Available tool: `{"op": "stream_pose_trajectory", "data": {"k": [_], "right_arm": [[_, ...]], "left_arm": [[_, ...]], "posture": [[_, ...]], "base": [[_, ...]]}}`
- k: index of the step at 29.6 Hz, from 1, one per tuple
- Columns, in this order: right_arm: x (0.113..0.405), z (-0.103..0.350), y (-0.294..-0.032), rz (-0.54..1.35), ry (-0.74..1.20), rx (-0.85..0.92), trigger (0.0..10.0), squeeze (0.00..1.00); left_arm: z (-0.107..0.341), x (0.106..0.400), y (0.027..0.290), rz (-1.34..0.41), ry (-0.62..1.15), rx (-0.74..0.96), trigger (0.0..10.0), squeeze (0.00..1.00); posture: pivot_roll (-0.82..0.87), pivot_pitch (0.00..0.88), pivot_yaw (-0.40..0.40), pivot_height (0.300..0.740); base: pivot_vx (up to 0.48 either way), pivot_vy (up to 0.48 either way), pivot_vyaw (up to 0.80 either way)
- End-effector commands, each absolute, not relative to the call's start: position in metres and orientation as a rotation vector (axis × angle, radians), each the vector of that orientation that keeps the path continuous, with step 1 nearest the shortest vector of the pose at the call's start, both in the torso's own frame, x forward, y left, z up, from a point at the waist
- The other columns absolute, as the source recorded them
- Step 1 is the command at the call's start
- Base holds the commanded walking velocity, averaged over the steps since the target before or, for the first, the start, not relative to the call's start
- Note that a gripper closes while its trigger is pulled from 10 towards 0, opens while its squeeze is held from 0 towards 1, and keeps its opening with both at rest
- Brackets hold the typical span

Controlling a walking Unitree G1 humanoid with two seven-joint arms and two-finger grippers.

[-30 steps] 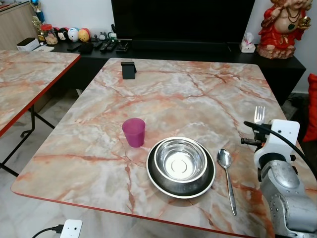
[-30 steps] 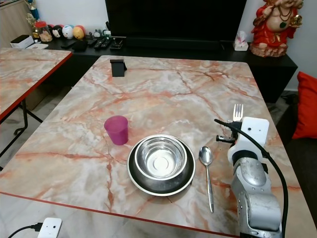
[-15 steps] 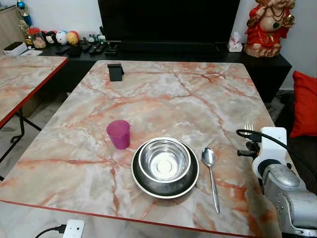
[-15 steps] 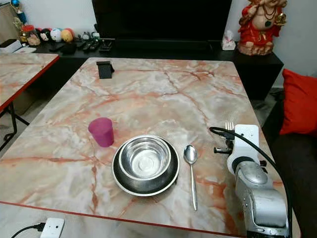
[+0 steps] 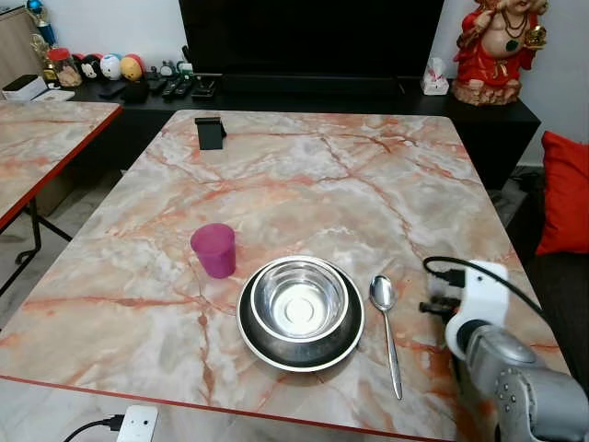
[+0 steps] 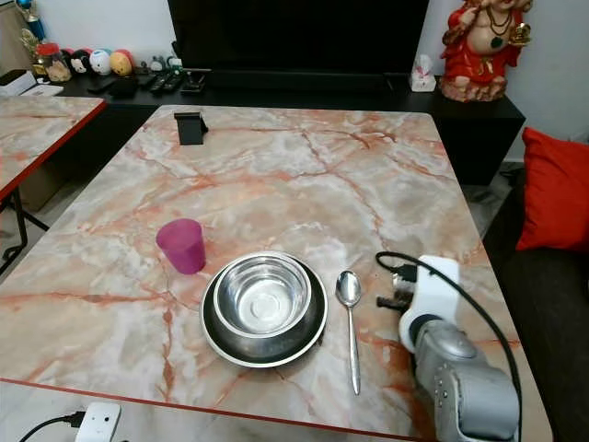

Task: Setting the table

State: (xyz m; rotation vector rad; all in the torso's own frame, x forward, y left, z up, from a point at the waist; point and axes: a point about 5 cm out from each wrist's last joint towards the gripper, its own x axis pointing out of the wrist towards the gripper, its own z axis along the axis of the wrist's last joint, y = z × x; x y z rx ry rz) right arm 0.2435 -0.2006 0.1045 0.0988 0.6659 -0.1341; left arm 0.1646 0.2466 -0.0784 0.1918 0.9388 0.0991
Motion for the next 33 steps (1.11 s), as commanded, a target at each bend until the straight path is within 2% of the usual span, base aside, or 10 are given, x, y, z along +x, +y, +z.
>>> {"op": "stream_pose_trajectory", "data": {"k": [1, 21, 33], "right_arm": [[0.242, 0.111, -0.201, -0.146, 0.64, 0.093, 10.0, 0.0], [0.242, 0.1, -0.179, -0.095, 0.681, 0.182, 10.0, 0.0], [0.24, 0.088, -0.179, -0.099, 0.695, 0.166, 10.0, 0.0]], "left_arm": [[-0.078, 0.165, 0.246, 0.083, 0.944, 0.201, 10.0, 0.0], [-0.076, 0.171, 0.244, 0.077, 0.927, 0.204, 10.0, 0.0], [-0.076, 0.171, 0.244, 0.079, 0.925, 0.204, 10.0, 0.0]], "posture": [[-0.02, 0.029, 0.027, 0.74], [-0.01, 0.035, 0.028, 0.74], [-0.01, 0.039, 0.026, 0.74]], "base": [[0.0, 0.0, 0.0], [0.0, 0.0, 0.0], [0.0, 0.0, 0.0]]}}
